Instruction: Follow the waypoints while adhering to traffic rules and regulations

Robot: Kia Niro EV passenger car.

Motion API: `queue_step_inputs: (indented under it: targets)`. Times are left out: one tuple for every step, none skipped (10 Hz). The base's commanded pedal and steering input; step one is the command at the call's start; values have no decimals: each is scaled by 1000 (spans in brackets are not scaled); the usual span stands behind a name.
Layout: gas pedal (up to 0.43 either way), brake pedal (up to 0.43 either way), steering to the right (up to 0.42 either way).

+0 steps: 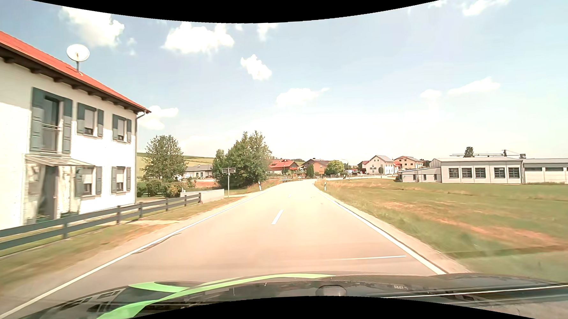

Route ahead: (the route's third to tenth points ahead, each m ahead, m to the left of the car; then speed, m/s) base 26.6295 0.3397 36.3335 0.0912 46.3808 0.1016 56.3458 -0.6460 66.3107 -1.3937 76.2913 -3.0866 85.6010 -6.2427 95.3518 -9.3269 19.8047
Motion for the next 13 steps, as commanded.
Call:
queue_step_inputs:
  targets:
    - [28, 0, -6]
    - [67, 0, -6]
    - [67, 0, -4]
    - [67, 0, -3]
    - [67, 0, -3]
    - [59, 0, -4]
    - [59, 0, -4]
    - [59, 0, -4]
    - [59, 0, -4]
    - [67, 0, -3]
    - [67, 0, 1]
    - [67, 0, 4]
    - [20, 0, 4]
